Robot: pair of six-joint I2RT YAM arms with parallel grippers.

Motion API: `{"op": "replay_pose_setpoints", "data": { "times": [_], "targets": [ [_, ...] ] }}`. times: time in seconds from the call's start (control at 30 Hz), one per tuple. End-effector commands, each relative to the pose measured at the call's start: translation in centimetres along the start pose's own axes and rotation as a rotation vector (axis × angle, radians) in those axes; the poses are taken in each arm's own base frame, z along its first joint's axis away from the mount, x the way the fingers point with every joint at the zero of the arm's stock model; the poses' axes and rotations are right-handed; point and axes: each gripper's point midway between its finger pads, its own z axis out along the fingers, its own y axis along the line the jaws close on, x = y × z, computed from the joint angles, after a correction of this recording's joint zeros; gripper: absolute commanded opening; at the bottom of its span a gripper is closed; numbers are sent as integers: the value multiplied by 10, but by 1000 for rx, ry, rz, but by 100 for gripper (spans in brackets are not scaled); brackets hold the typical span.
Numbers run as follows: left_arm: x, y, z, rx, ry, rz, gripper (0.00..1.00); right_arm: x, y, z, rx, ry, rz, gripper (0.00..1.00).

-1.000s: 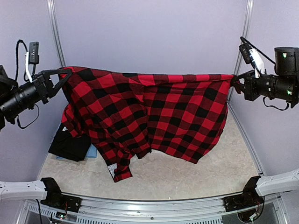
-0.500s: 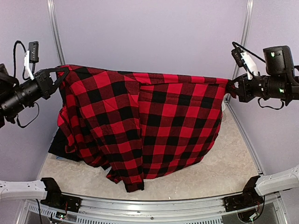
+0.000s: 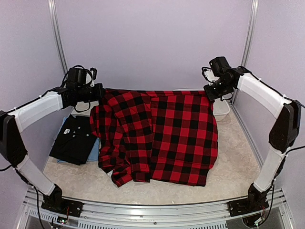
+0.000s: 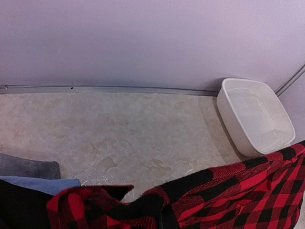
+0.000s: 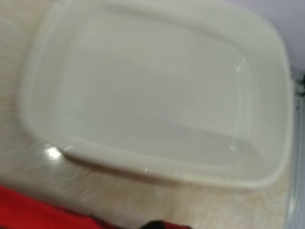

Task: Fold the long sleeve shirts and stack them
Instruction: Flatten out the crumpled shirt at the center of the board.

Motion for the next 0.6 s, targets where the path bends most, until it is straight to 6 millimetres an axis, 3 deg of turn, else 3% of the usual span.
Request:
{"op": "replay_pose_setpoints", "data": {
  "times": [0.0, 0.1, 0.23, 0.37, 0.57],
  "targets": [
    [-19, 24, 54, -35, -63, -55, 0, -15, -48, 48, 175, 6, 23, 0],
    [-12, 28, 90, -23, -37, -73, 0, -20, -51, 77, 197, 22, -6, 0],
    [1, 30, 121, -8, -2, -76, 0, -20, -49, 103, 205, 45, -32, 0],
    [14, 37, 138, -19, 14, -81, 0, -20, -47, 114, 205, 55, -44, 0],
    [18, 42, 154, -32, 12, -82, 2, -20, -51, 124, 224, 61, -58, 0]
  ]
}}
